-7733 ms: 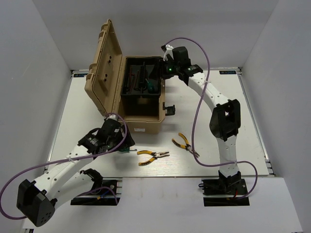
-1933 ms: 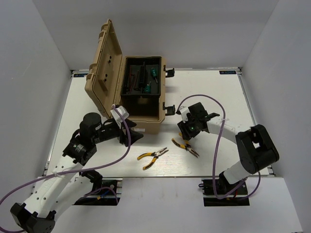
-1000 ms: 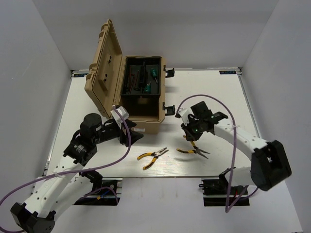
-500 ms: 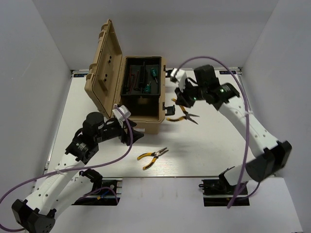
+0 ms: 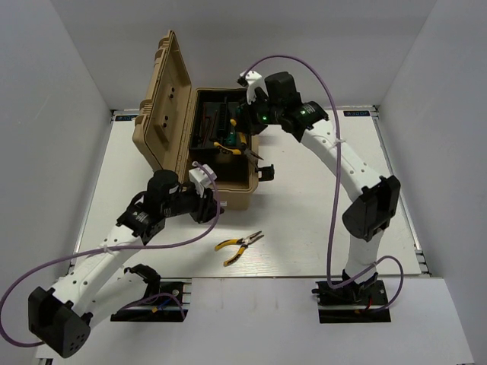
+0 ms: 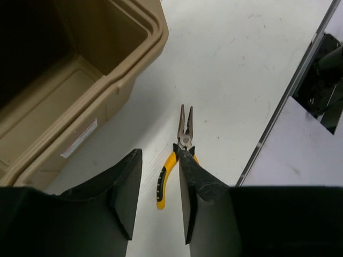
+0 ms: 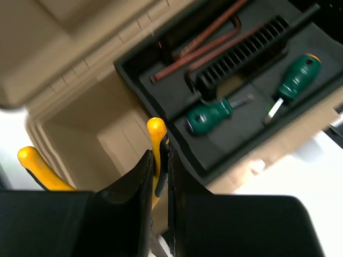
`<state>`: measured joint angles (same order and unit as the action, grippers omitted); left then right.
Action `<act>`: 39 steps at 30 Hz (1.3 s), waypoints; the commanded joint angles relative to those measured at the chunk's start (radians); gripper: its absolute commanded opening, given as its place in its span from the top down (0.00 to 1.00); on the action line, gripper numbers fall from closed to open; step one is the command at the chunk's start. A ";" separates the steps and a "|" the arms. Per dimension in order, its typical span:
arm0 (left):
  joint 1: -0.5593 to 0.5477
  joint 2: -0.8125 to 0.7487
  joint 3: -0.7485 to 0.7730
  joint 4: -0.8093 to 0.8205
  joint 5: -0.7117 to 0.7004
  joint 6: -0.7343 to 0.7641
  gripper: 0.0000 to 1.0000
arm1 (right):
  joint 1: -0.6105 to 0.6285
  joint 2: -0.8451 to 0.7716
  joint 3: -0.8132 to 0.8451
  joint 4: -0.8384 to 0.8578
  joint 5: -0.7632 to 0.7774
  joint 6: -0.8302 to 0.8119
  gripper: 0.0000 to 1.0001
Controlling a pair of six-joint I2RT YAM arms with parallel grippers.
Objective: Sort the tools into containers
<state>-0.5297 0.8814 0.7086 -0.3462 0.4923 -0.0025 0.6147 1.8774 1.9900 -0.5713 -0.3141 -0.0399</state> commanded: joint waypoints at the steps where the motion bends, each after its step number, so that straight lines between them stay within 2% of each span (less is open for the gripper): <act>1: -0.013 0.011 0.003 -0.016 0.037 0.016 0.54 | 0.014 0.015 0.089 0.122 -0.002 0.182 1.00; 8: -0.059 0.030 0.003 -0.025 0.026 0.025 0.35 | 0.020 0.107 0.055 0.188 0.021 0.308 1.00; 14: -0.111 0.134 0.015 -0.059 -0.009 0.036 0.34 | 0.026 0.143 -0.009 0.212 0.050 0.275 1.00; 16: -0.134 0.183 0.025 -0.086 -0.018 0.036 0.33 | 0.025 0.131 -0.048 0.214 0.030 0.262 0.90; 17: -0.148 0.195 0.025 -0.086 -0.029 0.045 0.33 | 0.028 0.118 -0.059 0.218 0.024 0.256 0.80; 18: -0.148 0.205 0.034 -0.099 -0.043 0.045 0.33 | 0.025 0.112 -0.063 0.218 0.021 0.255 0.74; 20: -0.176 0.223 0.044 -0.126 -0.090 0.045 0.33 | 0.026 0.094 -0.089 0.220 0.012 0.241 0.67; 25: -0.211 0.235 0.055 -0.158 -0.202 0.027 0.32 | 0.025 0.022 -0.137 0.205 -0.020 0.221 0.58; 28: -0.231 0.235 0.065 -0.158 -0.239 0.027 0.30 | 0.020 -0.047 -0.167 0.182 -0.026 0.195 0.58; 30: -0.240 0.263 0.084 -0.180 -0.274 0.018 0.30 | 0.010 -0.115 -0.187 0.149 0.010 0.158 0.60; 32: -0.263 0.287 0.098 -0.191 -0.299 0.018 0.30 | -0.015 -0.177 -0.239 0.114 0.050 0.140 0.67; 35: -0.292 0.338 0.130 -0.223 -0.337 0.009 0.30 | -0.073 -0.314 -0.373 0.108 0.082 0.072 1.00; 36: -0.293 0.350 0.130 -0.223 -0.337 0.009 0.30 | -0.101 -0.340 -0.407 0.108 0.083 0.066 1.00; 37: -0.306 0.375 0.130 -0.234 -0.337 0.009 0.30 | -0.131 -0.397 -0.531 0.120 0.079 0.054 1.00; 39: -0.320 0.401 0.141 -0.243 -0.348 0.009 0.32 | -0.171 -0.504 -0.620 0.143 0.072 0.046 1.00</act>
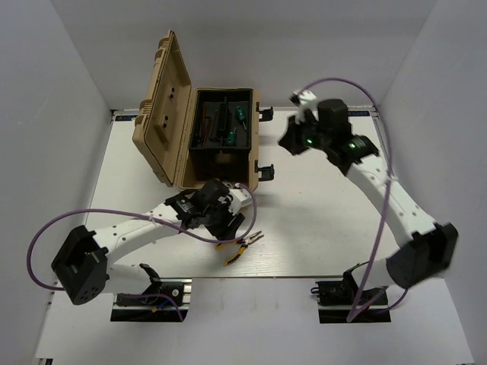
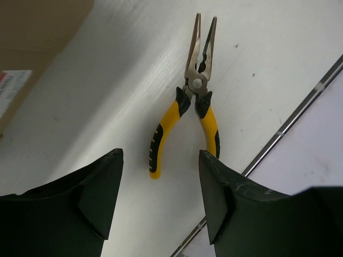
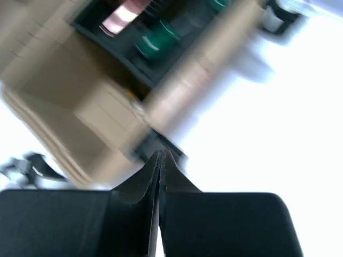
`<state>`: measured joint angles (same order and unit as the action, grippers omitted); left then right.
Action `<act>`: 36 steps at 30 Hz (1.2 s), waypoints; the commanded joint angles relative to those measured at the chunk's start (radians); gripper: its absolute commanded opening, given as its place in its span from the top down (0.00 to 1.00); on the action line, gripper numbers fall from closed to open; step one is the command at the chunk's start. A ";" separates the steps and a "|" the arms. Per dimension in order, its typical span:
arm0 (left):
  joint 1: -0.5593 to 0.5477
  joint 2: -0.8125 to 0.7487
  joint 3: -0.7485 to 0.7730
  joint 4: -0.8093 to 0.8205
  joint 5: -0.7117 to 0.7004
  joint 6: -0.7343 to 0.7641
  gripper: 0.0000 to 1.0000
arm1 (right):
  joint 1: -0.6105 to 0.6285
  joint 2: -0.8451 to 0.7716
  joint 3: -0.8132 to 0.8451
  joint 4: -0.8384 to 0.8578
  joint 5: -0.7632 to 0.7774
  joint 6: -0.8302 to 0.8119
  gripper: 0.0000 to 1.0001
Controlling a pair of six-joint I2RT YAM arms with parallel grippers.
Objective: Sort the tools into containers
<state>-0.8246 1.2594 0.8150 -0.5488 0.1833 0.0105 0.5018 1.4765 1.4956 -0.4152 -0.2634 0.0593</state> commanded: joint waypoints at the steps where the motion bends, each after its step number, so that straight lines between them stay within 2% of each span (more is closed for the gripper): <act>1: -0.039 0.037 0.044 -0.040 -0.039 -0.004 0.32 | -0.069 -0.126 -0.217 -0.008 0.010 -0.094 1.00; 5: -0.064 0.110 0.076 -0.060 -0.083 0.005 0.32 | -0.144 -0.258 -0.516 0.033 -0.013 -0.115 1.00; 8: -0.084 0.187 0.101 -0.082 -0.097 0.005 0.32 | -0.192 -0.343 -0.631 0.081 -0.048 -0.119 1.00; 13: -0.102 0.284 0.134 -0.092 -0.122 0.023 0.32 | -0.261 -0.364 -0.687 0.104 -0.120 -0.107 1.00; 19: -0.111 0.392 0.174 -0.112 -0.133 0.023 0.38 | -0.310 -0.395 -0.692 0.105 -0.189 -0.088 1.00; 22: -0.111 0.402 0.174 -0.112 -0.142 0.023 0.51 | -0.338 -0.413 -0.701 0.110 -0.204 -0.081 1.00; 23: -0.120 0.402 0.165 -0.112 -0.142 0.023 0.58 | -0.338 -0.424 -0.702 0.108 -0.211 -0.078 1.00; 33: -0.162 0.422 0.174 -0.149 -0.174 0.005 0.98 | -0.397 -0.450 -0.709 0.113 -0.250 -0.067 1.00; 36: -0.186 0.379 0.207 -0.160 -0.076 0.015 1.00 | -0.410 -0.453 -0.712 0.113 -0.254 -0.067 1.00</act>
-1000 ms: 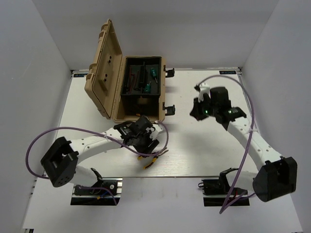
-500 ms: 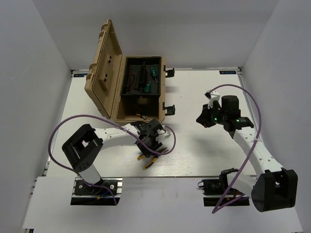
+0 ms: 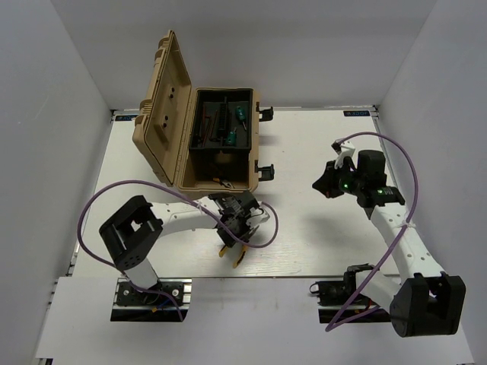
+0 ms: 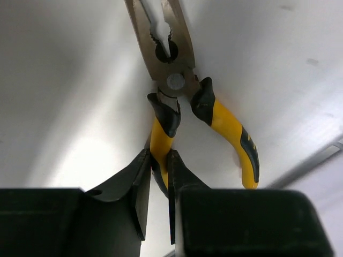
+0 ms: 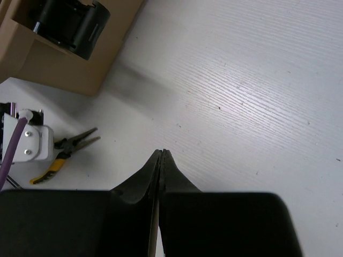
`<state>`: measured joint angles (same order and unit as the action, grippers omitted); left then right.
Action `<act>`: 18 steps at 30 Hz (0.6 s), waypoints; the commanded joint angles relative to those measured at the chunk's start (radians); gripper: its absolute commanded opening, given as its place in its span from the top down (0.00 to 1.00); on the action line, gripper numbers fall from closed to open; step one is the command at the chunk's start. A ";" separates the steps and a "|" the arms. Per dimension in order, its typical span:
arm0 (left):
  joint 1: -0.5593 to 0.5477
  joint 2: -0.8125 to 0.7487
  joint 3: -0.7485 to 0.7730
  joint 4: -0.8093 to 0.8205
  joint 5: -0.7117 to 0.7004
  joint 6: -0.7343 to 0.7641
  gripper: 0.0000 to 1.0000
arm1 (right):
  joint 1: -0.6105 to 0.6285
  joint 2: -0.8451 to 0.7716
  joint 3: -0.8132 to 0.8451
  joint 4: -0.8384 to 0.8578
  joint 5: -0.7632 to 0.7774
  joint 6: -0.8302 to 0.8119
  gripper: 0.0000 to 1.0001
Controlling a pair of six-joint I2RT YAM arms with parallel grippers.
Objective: Sort the tools into containers
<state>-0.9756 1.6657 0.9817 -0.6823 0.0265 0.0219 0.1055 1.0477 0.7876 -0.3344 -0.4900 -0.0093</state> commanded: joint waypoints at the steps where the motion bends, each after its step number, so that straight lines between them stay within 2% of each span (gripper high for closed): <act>1: -0.035 -0.076 0.058 -0.017 0.113 0.004 1.00 | -0.018 -0.028 -0.002 0.032 -0.025 0.002 1.00; 4: -0.058 -0.161 0.103 0.013 0.249 0.026 1.00 | -0.032 -0.026 -0.004 0.034 -0.025 0.002 0.97; 9: -0.067 -0.294 0.201 0.036 0.299 0.026 1.00 | -0.056 -0.025 -0.005 0.034 -0.033 0.028 0.94; 12: -0.046 -0.337 0.250 0.036 0.213 0.026 1.00 | -0.067 -0.032 -0.008 0.032 -0.039 0.029 0.94; 15: -0.046 -0.374 0.301 0.046 -0.033 0.026 1.00 | -0.081 -0.032 -0.008 0.035 -0.051 0.032 0.94; 18: -0.037 -0.385 0.368 0.046 -0.184 0.026 1.00 | -0.089 -0.031 -0.011 0.038 -0.062 0.038 0.94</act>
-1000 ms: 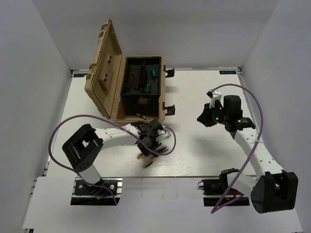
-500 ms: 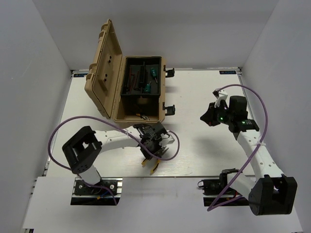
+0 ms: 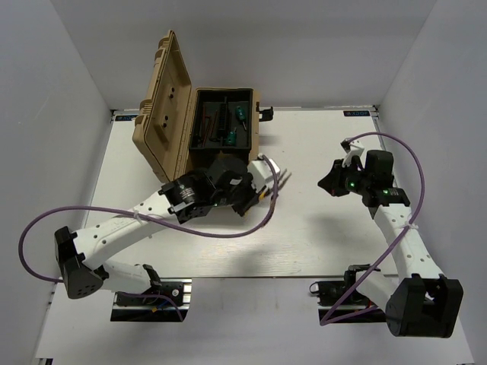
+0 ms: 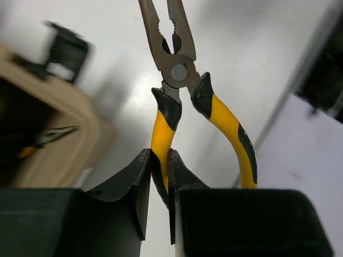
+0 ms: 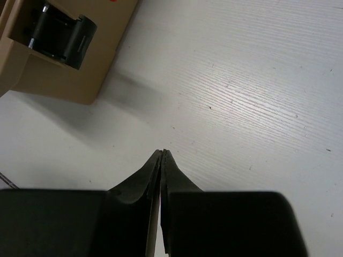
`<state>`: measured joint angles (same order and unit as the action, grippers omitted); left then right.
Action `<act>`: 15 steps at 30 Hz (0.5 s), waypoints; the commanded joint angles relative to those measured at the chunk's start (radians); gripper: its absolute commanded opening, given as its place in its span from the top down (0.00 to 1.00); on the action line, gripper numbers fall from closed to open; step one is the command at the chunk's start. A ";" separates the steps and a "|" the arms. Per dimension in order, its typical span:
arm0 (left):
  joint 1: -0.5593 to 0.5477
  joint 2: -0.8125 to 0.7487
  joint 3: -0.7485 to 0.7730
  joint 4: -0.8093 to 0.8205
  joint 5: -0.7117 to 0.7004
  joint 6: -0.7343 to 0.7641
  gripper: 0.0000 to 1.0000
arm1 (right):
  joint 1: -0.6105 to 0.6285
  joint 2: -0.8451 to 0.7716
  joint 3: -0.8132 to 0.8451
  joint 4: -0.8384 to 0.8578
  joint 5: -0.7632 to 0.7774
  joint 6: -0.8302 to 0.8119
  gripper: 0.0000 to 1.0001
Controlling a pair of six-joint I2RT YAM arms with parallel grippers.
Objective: Sort the tools into containers
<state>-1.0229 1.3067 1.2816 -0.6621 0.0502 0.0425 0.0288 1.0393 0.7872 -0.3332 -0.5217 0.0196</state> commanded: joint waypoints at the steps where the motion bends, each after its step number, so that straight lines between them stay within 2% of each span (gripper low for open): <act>1: 0.010 -0.026 0.084 0.016 -0.333 0.005 1.00 | -0.012 -0.025 -0.012 0.037 -0.037 0.009 0.94; 2: 0.010 -0.026 0.097 0.016 -0.396 0.005 1.00 | -0.013 -0.019 -0.014 0.040 -0.040 0.011 0.94; 3: 0.021 -0.026 0.110 0.016 -0.540 0.005 1.00 | -0.012 -0.019 -0.014 0.040 -0.044 0.011 0.94; 9: 0.059 -0.049 0.097 0.110 -0.898 0.065 1.00 | -0.015 -0.015 -0.020 0.043 -0.060 0.017 0.94; 15: 0.110 0.009 0.065 0.213 -1.040 0.189 1.00 | -0.018 -0.016 -0.022 0.046 -0.070 0.023 0.94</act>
<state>-0.9302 1.3090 1.3502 -0.5568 -0.8268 0.1562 0.0185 1.0393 0.7700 -0.3256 -0.5648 0.0307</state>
